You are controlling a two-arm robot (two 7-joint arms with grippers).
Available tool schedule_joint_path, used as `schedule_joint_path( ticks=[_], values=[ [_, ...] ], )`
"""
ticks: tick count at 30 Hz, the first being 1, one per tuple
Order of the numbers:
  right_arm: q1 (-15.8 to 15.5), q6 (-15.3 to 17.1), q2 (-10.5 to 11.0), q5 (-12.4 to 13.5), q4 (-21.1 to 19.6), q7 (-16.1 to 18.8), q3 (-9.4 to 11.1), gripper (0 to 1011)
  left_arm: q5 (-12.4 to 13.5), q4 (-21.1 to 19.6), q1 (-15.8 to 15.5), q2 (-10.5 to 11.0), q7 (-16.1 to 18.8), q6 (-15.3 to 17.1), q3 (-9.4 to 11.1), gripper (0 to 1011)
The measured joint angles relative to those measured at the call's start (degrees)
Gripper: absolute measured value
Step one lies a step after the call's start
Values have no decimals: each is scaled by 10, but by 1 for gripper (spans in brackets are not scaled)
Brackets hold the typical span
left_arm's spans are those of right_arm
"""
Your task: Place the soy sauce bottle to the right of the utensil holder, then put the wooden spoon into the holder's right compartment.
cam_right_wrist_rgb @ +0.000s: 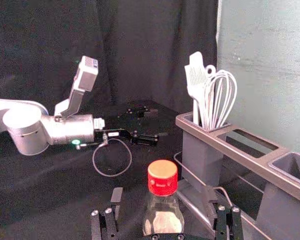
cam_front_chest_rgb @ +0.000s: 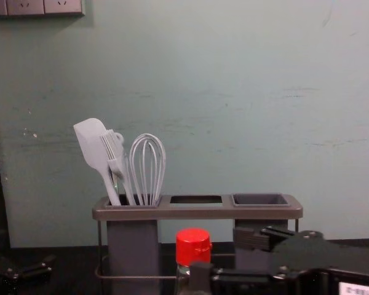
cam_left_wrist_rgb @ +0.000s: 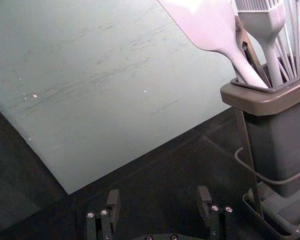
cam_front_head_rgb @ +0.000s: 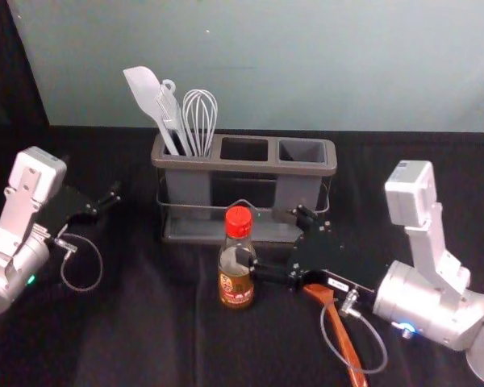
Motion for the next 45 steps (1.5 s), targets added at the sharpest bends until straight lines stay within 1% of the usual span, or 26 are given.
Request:
schedule_joint_path(
  ticks=[10, 18, 23, 27, 35, 38, 40, 41, 42, 43, 45],
  values=[
    [23, -4, -29, -29, 25, -2, -18, 1003, 0, 0, 0, 0, 0, 0, 0, 1005],
    [35, -12, -46, -43, 42, 0, -23, 1003, 0, 0, 0, 0, 0, 0, 0, 1005],
    [38, -12, -53, -45, 48, 1, -24, 1002, 0, 0, 0, 0, 0, 0, 0, 1005],
    [38, -9, -62, -35, 54, 4, -22, 1003, 0, 0, 0, 0, 0, 0, 0, 1005],
    [38, -9, -60, -36, 53, 4, -22, 1002, 0, 0, 0, 0, 0, 0, 0, 1005],
    [38, -9, -59, -36, 53, 4, -22, 966, 0, 0, 0, 0, 0, 0, 0, 1005],
    [38, -9, -59, -36, 52, 4, -22, 916, 0, 0, 0, 0, 0, 0, 0, 1005],
    [38, -9, -59, -36, 52, 4, -22, 907, 0, 0, 0, 0, 0, 0, 0, 1005],
    [38, -9, -59, -36, 52, 4, -22, 885, 0, 0, 0, 0, 0, 0, 0, 1005],
    [38, -9, -59, -36, 52, 4, -22, 837, 0, 0, 0, 0, 0, 0, 0, 1005],
    [38, -10, -59, -37, 52, 4, -22, 800, 0, 0, 0, 0, 0, 0, 0, 1005]
  ],
)
